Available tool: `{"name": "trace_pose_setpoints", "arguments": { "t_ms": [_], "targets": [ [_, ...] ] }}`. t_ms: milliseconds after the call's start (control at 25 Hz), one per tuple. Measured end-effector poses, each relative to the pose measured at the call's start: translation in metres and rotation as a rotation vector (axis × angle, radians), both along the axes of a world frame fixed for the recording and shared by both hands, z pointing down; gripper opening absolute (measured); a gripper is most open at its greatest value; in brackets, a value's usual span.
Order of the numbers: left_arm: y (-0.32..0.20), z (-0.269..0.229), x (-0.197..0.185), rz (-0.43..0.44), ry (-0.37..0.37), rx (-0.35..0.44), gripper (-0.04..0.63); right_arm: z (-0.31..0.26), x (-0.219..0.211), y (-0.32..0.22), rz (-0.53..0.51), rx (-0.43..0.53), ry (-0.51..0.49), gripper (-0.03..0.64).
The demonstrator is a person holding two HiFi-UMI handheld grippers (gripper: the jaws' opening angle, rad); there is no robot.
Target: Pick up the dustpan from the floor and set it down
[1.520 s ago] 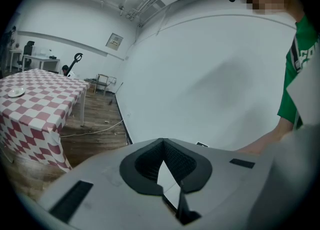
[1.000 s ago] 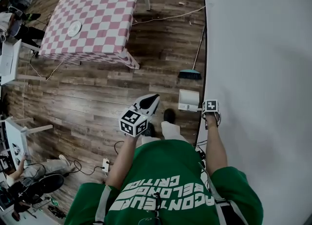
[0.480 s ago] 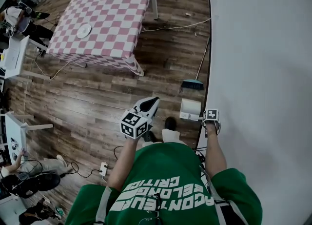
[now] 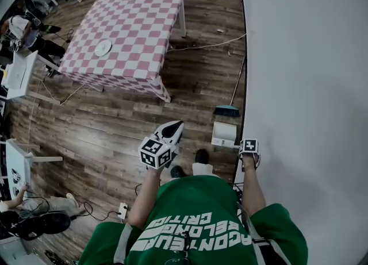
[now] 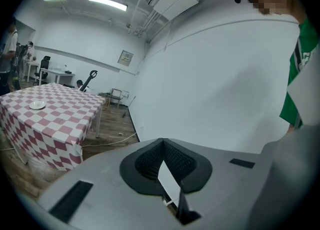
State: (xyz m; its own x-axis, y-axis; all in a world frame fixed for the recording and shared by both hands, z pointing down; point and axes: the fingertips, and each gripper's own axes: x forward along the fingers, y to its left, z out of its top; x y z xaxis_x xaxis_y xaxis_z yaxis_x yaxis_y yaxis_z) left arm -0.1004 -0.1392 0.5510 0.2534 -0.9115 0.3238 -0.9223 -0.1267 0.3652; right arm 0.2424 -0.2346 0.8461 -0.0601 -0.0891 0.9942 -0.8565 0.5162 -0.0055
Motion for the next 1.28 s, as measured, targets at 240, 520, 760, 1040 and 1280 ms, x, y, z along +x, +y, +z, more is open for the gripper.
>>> {"name": "trace_pose_setpoints", "arguments": {
  "t_ms": [240,520,760,1040,1280],
  "targets": [
    [0.009,-0.014,-0.008,-0.016,0.009,0.037,0.003,-0.046,-0.02,-0.007,-0.012,0.1,-0.055,0.109],
    [0.02,-0.03,-0.014,-0.024,0.014,0.085,0.003,-0.123,-0.054,-0.021,-0.055,0.25,-0.141,0.109],
    [0.03,-0.037,-0.029,-0.058,0.016,0.11,0.003,-0.204,-0.084,-0.035,-0.106,0.406,-0.23,0.109],
    [0.036,-0.045,-0.038,-0.075,0.017,0.133,0.003,-0.298,-0.106,-0.038,-0.164,0.589,-0.305,0.109],
    [0.035,-0.05,-0.04,-0.071,0.007,0.143,0.003,-0.351,-0.116,-0.04,-0.189,0.692,-0.347,0.11]
  ]
}}
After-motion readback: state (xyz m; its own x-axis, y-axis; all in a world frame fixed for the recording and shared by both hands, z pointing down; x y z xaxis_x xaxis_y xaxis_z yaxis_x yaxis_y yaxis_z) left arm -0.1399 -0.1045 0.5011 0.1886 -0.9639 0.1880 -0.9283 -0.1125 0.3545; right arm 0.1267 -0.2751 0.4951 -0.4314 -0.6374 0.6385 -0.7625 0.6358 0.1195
